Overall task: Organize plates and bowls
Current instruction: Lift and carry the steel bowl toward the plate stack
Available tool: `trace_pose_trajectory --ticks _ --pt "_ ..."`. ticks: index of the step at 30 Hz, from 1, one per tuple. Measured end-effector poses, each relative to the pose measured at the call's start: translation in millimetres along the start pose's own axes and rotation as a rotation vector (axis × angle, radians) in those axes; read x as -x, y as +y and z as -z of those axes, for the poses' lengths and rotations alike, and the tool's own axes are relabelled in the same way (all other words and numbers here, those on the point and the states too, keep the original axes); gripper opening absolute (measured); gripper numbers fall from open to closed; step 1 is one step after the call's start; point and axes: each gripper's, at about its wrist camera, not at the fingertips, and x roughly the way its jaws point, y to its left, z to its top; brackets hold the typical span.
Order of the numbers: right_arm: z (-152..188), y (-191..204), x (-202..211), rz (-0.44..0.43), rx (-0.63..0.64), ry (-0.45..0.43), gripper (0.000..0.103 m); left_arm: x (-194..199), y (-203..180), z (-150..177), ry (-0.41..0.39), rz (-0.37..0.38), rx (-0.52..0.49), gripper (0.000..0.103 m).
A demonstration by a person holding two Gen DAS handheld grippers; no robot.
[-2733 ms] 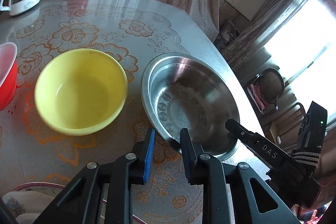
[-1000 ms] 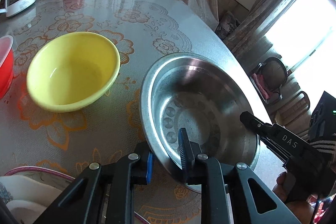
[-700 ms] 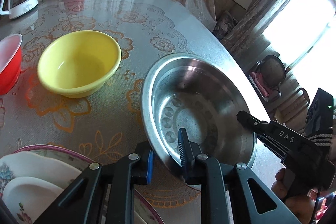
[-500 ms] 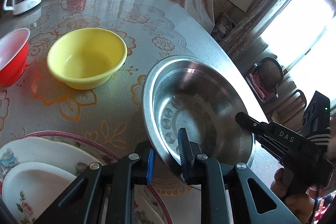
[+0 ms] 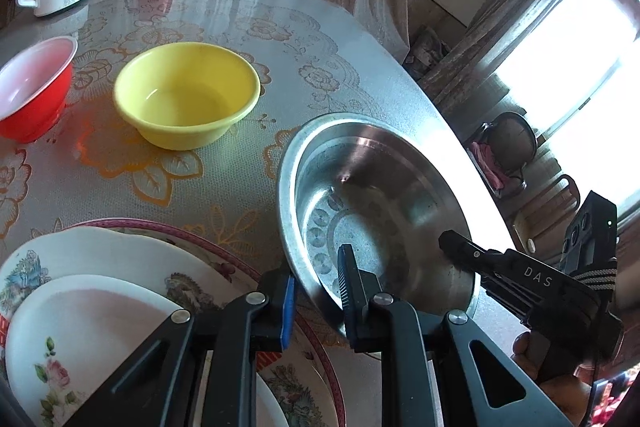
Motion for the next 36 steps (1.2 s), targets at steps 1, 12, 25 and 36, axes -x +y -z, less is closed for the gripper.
trace_pose_trajectory --ticks 1,12,25,36 --pt "1.4 -1.1 -0.5 0.002 -0.004 0.006 0.014 -0.2 0.2 0.0 -0.001 0.002 0.004 0.018" --pt "16.4 -2.6 15.7 0.018 0.017 -0.022 0.012 11.7 3.8 6.8 -0.022 0.05 0.002 0.018" --pt "29.8 2.5 46.8 -0.05 0.008 -0.059 0.012 42.2 0.1 16.8 -0.081 0.083 -0.019 0.018" --pt "43.9 33.7 65.8 -0.111 0.079 -0.078 0.013 90.8 16.2 30.4 -0.16 0.067 -0.022 0.018"
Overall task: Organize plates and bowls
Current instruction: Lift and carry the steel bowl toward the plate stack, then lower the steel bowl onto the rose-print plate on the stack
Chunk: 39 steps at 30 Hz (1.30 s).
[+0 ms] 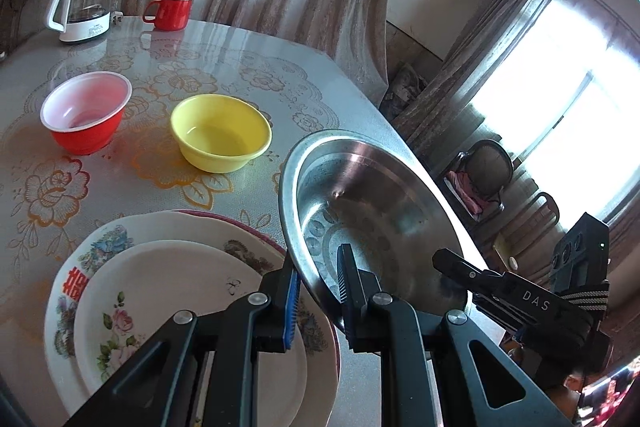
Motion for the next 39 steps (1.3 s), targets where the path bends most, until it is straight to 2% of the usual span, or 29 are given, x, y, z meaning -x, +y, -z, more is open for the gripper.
trace_pose_trajectory --ticks 8,22,34,39 --pt "16.7 34.6 -3.5 -0.053 0.073 0.036 0.013 39.2 31.6 12.3 -0.038 -0.009 0.057 0.018" --pt "53.9 81.2 -26.7 -0.114 0.175 0.165 0.013 87.5 88.1 46.1 -0.065 -0.03 0.17 0.018" --pt "81.8 89.2 -54.2 -0.11 0.18 0.286 0.018 95.8 116.8 63.6 -0.067 -0.012 0.26 0.016" --pt "84.1 87.0 -51.3 -0.103 0.191 0.279 0.018 89.7 114.6 68.2 -0.049 -0.004 0.259 0.016"
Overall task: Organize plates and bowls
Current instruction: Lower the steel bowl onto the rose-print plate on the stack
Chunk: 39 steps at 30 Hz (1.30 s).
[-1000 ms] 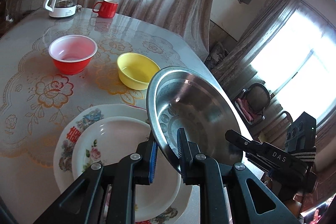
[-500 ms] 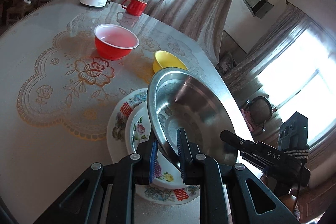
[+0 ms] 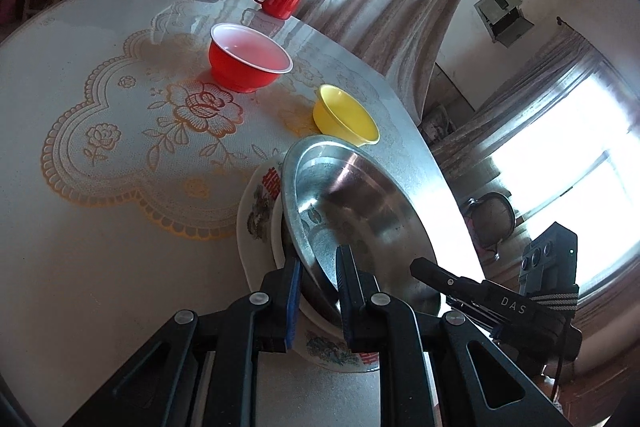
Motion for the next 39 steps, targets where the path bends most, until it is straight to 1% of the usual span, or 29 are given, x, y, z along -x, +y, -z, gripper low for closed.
trace_pose_trajectory --ticks 4,11,13,16,20,24,26,28,35,37,39 --pt "1.1 -2.8 2.3 -0.011 -0.008 0.001 0.019 -3.1 3.7 4.0 0.014 -0.002 0.005 0.016" --pt "3.6 0.0 3.5 0.0 0.013 -0.004 0.019 -2.5 1.4 7.6 0.02 0.0 -0.006 0.017" --pt "4.1 -1.0 2.2 0.008 0.015 -0.005 0.017 -2.3 0.6 8.2 0.021 -0.001 -0.006 0.017" --pt "3.0 -0.6 3.3 0.013 0.012 -0.01 0.017 -2.0 0.1 8.8 0.025 0.001 -0.011 0.017" --pt "4.0 -4.3 6.4 -0.018 -0.018 -0.006 0.019 -1.0 -0.3 10.7 0.029 0.007 -0.001 0.017" --pt "5.3 -4.0 9.9 -0.019 -0.013 -0.014 0.019 -0.7 -1.5 11.7 0.028 0.009 -0.007 0.018" --pt "5.2 -1.4 11.8 -0.012 0.009 -0.032 0.019 -1.0 -2.4 12.0 0.025 0.0 -0.02 0.018" --pt "5.5 -0.3 9.8 0.01 0.028 -0.031 0.015 0.2 -3.5 13.0 0.016 -0.007 -0.034 0.018" --pt "5.6 -2.1 5.5 -0.01 0.036 -0.02 0.015 5.1 -3.2 14.8 0.01 -0.013 -0.041 0.019" --pt "5.9 -2.4 6.6 -0.022 0.036 -0.009 0.017 6.4 -6.1 15.0 0.012 -0.02 -0.053 0.019" --pt "5.8 -3.6 9.5 -0.018 0.041 -0.018 0.017 6.6 -6.8 15.6 0.017 -0.018 -0.059 0.02"
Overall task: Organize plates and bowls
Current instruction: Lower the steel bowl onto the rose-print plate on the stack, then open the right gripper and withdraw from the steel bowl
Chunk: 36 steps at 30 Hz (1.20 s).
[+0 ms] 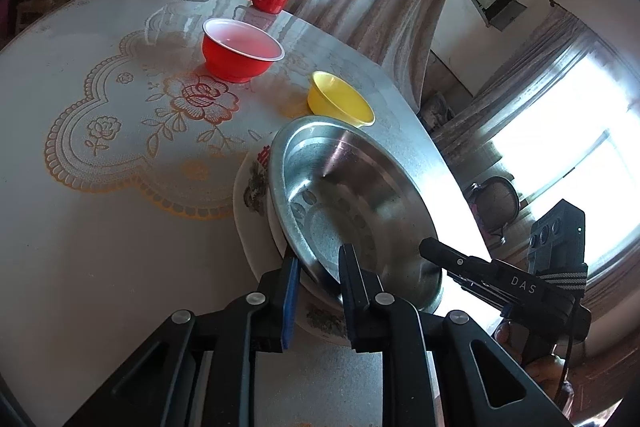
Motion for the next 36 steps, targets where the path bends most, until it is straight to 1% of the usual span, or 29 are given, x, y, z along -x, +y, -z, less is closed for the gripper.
trace_pose_trajectory --ticks 4,6,8,11,14,19,24,28,31,36 --pt "-1.2 -0.2 5.9 -0.005 0.007 -0.014 0.02 -0.9 -2.4 -0.6 0.009 -0.008 -0.008 0.02" --pt "-2.4 1.1 8.0 0.007 0.016 -0.021 0.02 0.0 -1.2 -1.2 0.007 -0.011 -0.002 0.023" --pt "-3.8 -0.1 8.7 -0.004 0.013 -0.023 0.021 1.3 -0.7 -1.1 -0.001 -0.022 -0.007 0.023" --pt "-5.0 -2.4 10.2 0.0 0.014 -0.031 0.021 3.0 0.8 -0.3 -0.003 -0.017 0.001 0.023" --pt "-6.5 -4.0 16.2 -0.005 0.015 -0.052 0.021 5.7 1.0 -2.1 -0.016 -0.038 -0.01 0.023" --pt "-9.0 -5.0 21.2 -0.006 0.016 -0.067 0.021 11.0 4.2 -5.6 -0.017 -0.053 0.002 0.025" --pt "-10.5 -0.5 24.4 -0.023 0.041 -0.08 0.022 14.9 5.2 -9.8 -0.028 -0.098 -0.009 0.025" --pt "-15.2 -0.4 24.8 -0.024 0.05 -0.089 0.026 13.7 6.9 -14.6 -0.029 -0.126 -0.015 0.025" --pt "-21.6 1.5 26.8 -0.03 0.063 -0.096 0.026 11.0 8.7 -20.9 -0.025 -0.145 -0.016 0.027" --pt "-36.1 -1.9 20.9 -0.038 0.047 -0.086 0.026 6.7 7.4 -34.3 -0.02 -0.168 -0.039 0.027"
